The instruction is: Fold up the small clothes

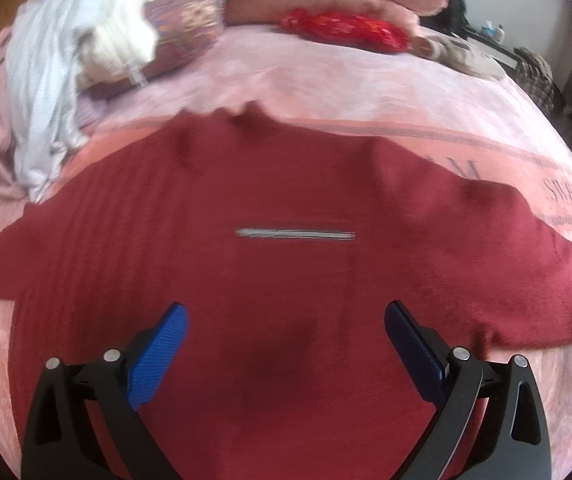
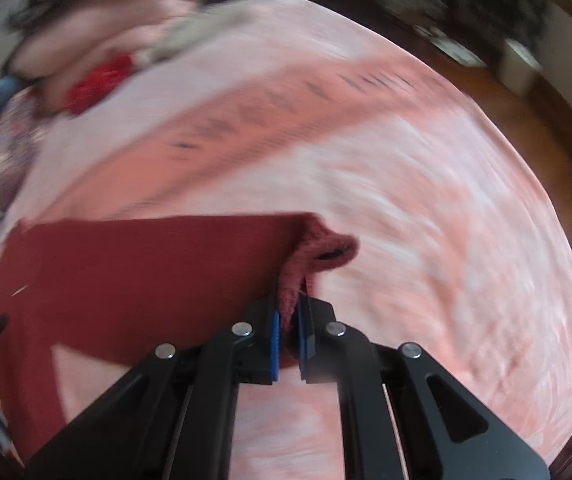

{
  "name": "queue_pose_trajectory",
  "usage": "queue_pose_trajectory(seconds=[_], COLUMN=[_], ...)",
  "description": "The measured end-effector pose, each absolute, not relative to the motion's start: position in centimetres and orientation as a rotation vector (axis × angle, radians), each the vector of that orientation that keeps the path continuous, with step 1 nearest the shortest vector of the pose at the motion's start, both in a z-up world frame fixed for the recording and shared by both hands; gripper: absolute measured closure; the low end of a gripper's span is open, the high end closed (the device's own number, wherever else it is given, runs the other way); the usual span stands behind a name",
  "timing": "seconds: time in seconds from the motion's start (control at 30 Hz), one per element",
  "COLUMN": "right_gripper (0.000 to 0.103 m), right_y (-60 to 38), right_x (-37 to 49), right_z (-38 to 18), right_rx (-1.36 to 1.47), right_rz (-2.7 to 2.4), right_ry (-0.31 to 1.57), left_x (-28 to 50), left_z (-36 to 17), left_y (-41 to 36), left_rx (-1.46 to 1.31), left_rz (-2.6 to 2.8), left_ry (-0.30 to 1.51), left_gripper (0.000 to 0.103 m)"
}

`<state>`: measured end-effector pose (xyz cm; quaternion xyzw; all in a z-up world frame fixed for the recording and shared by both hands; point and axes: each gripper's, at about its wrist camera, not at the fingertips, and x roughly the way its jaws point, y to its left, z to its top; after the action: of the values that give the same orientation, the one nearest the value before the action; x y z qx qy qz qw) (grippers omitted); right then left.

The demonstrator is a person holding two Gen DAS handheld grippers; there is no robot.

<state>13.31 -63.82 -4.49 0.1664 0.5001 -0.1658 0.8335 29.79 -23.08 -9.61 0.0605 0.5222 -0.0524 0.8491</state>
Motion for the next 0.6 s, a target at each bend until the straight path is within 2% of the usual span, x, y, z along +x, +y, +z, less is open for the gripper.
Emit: queue_pose_trajectory(seconds=[0.13,0.27,0.5,0.6], right_gripper=[0.097,0.098,0.098,0.097], right_y=[-54.2,-44.3,-28.9,-25.1], right_x=[17.0,21.2,27.1,28.0], right_z=[-1.6,-1.1,-4.0,-6.1], right_rx=[0.182,0.11,0.011,-0.017], right_rz=[-0.163,0.033,0.271,0.312], right_ry=[1.069,1.081,1.166,1.214], left_x=[30.2,30.4,31.1,31.3], left_z=[-8.8,-8.4,-8.1,-8.2], left_y=[-18.5,-14.7,-8.8,-7.4], left_rx=[0.081,0.047,-0.005,-0.019], left_rz=[-0.09,-0.091,-0.09,-0.081], left_ry=[1.103,1.113,1.123,1.118], left_gripper=[0.004,0.004,0.004,0.004])
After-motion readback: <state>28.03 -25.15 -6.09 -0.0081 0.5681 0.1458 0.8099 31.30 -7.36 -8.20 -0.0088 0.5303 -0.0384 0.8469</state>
